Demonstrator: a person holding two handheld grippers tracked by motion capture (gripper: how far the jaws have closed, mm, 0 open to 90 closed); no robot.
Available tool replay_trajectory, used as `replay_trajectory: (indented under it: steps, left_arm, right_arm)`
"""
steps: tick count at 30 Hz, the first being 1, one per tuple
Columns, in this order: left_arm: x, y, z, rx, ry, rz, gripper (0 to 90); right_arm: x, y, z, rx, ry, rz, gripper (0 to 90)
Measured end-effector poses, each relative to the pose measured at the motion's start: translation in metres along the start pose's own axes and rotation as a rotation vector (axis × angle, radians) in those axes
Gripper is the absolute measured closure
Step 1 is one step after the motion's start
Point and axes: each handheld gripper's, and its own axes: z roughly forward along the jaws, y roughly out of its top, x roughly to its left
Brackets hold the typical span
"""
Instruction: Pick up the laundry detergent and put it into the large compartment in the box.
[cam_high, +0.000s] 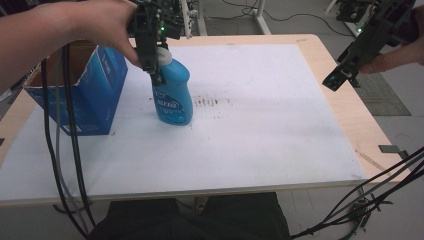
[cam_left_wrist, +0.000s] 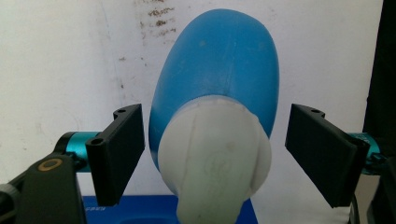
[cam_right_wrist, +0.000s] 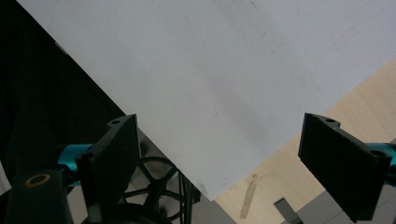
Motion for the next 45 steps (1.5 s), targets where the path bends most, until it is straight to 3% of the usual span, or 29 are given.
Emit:
replay_trajectory:
  steps: [20, 45]
  left_arm:
    - [0.002, 0.002, 0.011, 0.017, 0.001, 0.012, 20.1]
    - [0.000, 0.004, 0.013, 0.028, -0.016, 0.019, 20.6]
  right_arm:
    - [-0.001, 0.000, 0.002, 0.005, 0.003, 0.002, 12.1]
    - [-0.002, 0.000, 0.003, 0.002, 0.007, 0.000, 12.1]
